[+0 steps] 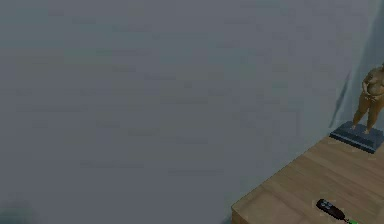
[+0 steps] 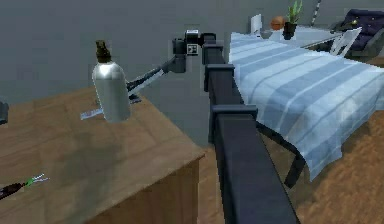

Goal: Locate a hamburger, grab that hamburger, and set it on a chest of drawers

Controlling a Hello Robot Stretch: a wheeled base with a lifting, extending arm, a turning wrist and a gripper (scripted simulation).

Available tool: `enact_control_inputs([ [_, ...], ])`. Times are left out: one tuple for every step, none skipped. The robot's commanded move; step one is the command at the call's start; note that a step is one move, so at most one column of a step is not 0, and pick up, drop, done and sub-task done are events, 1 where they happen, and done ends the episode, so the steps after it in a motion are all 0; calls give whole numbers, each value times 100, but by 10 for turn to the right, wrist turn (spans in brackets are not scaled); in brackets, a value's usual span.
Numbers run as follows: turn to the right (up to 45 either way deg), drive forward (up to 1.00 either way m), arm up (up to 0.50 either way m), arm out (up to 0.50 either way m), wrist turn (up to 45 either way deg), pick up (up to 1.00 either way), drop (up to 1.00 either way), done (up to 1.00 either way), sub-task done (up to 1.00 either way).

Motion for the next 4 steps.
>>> enact_control_inputs([
  [0,0,-12,0,0,0,0,0,0],
  [0,0,0,0,0,0,100,0,0],
  [0,0,0,-10,0,0,0,0,0],
  [0,0,0,0,0,0,0,100,0],
])
